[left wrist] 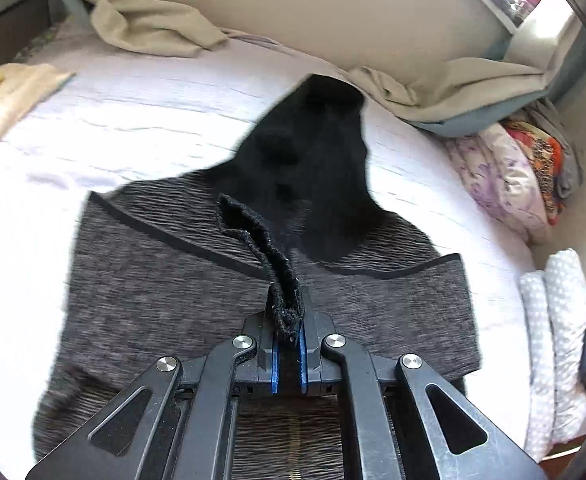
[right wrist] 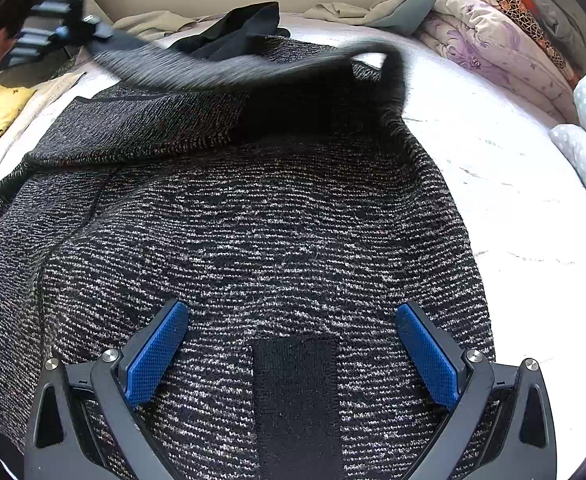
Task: Fold large clothes
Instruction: 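Lay the black cuff flat along the jacket body, open left tool, then move the right tool toward the black hood, then close the right tool on the tip of the black hood, then fold the held hood down over the jacket body with the right tool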
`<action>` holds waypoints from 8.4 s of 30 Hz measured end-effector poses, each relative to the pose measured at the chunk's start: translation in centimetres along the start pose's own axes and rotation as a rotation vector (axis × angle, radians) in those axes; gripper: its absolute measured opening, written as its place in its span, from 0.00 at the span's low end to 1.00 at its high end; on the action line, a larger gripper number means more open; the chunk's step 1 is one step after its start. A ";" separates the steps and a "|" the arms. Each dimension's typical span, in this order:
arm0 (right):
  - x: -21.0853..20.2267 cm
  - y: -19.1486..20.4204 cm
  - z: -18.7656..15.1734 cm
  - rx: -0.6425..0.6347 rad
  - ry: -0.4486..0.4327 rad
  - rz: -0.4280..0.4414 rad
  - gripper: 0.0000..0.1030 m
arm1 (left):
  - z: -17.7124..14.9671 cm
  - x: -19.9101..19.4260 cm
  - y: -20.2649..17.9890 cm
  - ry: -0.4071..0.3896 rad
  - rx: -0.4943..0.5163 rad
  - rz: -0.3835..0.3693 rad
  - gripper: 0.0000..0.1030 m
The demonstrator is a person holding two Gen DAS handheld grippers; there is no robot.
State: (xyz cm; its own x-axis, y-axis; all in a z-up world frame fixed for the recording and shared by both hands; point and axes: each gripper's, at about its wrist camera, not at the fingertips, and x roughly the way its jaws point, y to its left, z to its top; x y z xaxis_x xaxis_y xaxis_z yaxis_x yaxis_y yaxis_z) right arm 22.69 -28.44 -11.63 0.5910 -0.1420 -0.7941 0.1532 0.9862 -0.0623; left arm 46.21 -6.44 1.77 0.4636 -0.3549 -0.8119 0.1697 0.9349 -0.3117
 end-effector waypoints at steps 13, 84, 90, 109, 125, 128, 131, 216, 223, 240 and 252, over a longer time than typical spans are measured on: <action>0.0 0.0 0.0 0.000 0.000 -0.007 1.00 | -2.8 2.5 5.6 0.034 -0.017 0.127 0.09; -1.7 -2.0 0.6 -0.007 0.028 0.137 1.00 | -22.7 -0.4 3.5 -0.007 0.129 0.371 1.00; -3.0 -1.4 3.3 -0.054 -0.024 0.083 1.00 | -20.7 1.2 3.9 -0.009 0.112 0.358 1.00; 4.7 -1.0 32.1 0.134 -0.036 0.348 0.64 | -18.9 2.9 3.4 0.009 0.118 0.383 1.00; 17.7 0.2 44.1 0.269 -0.105 0.219 0.64 | -19.4 3.1 4.2 -0.038 0.138 0.353 1.00; 19.3 0.9 45.6 0.268 -0.122 0.199 0.64 | -19.6 3.0 4.2 -0.043 0.138 0.345 1.00; 21.3 1.4 46.8 0.260 -0.121 0.178 0.64 | -19.8 2.9 4.1 -0.048 0.139 0.342 1.00; 6.8 14.3 13.6 -0.402 -0.118 -0.006 0.05 | -18.3 3.2 3.9 -0.002 0.088 0.378 1.00; 0.4 14.9 9.1 -0.494 -0.220 0.143 0.04 | -18.5 3.2 3.8 -0.012 0.090 0.385 1.00; -2.9 11.0 8.6 -0.324 -0.145 0.363 0.15 | -19.0 3.0 3.5 -0.015 0.090 0.391 1.00; 8.0 4.1 13.5 0.007 -0.027 0.202 0.00 | -19.0 3.1 3.4 -0.015 0.090 0.389 1.00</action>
State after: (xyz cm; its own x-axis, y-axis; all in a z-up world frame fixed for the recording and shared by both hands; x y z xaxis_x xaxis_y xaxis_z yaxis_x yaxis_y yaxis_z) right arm 38.76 -26.65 -10.09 0.6317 0.0563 -0.7732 0.0350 0.9943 0.1011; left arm 31.65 -4.50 -11.15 0.5206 0.0250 -0.8534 0.0546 0.9965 0.0625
